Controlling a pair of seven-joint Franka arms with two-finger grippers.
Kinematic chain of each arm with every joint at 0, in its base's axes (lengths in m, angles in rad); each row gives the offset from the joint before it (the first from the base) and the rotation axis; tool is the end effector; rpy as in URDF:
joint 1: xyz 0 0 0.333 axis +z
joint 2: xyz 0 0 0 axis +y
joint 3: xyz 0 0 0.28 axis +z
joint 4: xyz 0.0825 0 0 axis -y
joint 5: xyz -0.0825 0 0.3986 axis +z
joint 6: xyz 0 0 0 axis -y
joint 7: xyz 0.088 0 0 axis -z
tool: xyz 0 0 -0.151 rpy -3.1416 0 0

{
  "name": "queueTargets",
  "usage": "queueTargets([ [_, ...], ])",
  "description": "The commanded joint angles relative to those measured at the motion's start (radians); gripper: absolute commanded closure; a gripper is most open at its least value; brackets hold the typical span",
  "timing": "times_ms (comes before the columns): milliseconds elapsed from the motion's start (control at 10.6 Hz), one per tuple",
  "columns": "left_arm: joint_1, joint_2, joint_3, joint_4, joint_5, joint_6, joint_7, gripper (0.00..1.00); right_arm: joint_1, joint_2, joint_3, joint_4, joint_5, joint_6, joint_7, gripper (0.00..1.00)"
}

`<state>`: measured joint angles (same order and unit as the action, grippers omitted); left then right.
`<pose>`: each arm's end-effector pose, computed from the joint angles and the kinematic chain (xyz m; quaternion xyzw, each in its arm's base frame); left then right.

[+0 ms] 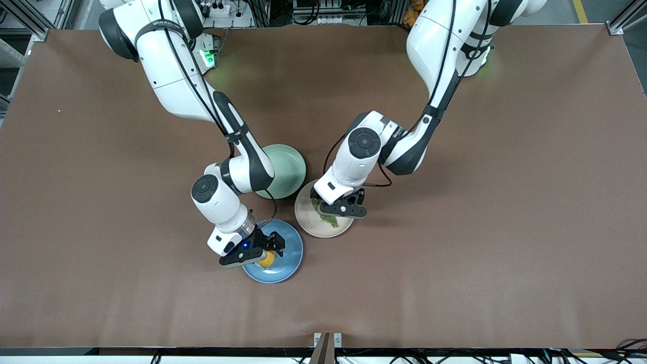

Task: Pick lemon and lettuce from blue and beige plates
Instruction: 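Lower and close the right gripper on the lemon while the left gripper descends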

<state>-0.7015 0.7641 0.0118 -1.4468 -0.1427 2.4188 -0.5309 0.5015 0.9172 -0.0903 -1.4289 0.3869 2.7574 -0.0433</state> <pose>0.5669 -0.4753 0.1769 0.9929 -0.0326 0.0571 0.0992 0.6918 0.3035 0.1159 -0.9719 -0.0859 -0.1882 0.1126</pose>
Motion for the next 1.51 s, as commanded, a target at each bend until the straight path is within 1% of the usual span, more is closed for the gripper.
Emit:
queueTargets([
  [0,-0.010,0.012,0.010,0.019,0.029,0.003,-0.027,0.00,0.009,0.008,-0.011,-0.014,0.003,0.005,-0.036,0.00],
  [189,-0.010,0.020,0.010,0.019,0.031,0.003,-0.026,0.00,0.008,0.008,-0.011,-0.018,0.003,0.001,-0.035,0.00],
  [284,-0.015,0.032,0.010,0.019,0.029,0.003,-0.027,0.00,0.003,0.006,-0.011,-0.018,0.003,-0.002,-0.035,0.11],
  [379,-0.018,0.040,0.011,0.019,0.029,0.003,-0.026,0.00,0.003,0.005,-0.011,-0.018,0.004,-0.004,-0.036,0.32],
  [568,-0.024,0.044,0.010,0.020,0.029,0.003,-0.027,0.00,-0.001,0.005,-0.011,-0.018,0.009,-0.010,-0.032,0.79],
  [663,-0.024,0.044,0.010,0.020,0.029,0.003,-0.027,0.00,-0.003,0.002,-0.009,-0.016,0.013,-0.022,-0.027,0.91],
  [757,-0.024,0.044,0.010,0.019,0.029,0.003,-0.027,0.00,-0.005,-0.007,-0.009,-0.015,0.013,-0.054,-0.027,0.92],
  [947,-0.023,0.044,0.010,0.019,0.029,0.003,-0.027,0.00,-0.006,-0.038,-0.017,-0.002,0.018,-0.203,-0.020,0.92],
  [1136,-0.024,0.046,0.011,0.019,0.029,0.003,-0.029,0.00,-0.015,-0.080,-0.041,0.004,0.018,-0.356,-0.018,0.92],
  [1420,-0.024,0.047,0.010,0.019,0.029,0.003,-0.029,0.00,-0.034,-0.110,-0.103,0.112,0.020,-0.624,-0.020,0.92],
])
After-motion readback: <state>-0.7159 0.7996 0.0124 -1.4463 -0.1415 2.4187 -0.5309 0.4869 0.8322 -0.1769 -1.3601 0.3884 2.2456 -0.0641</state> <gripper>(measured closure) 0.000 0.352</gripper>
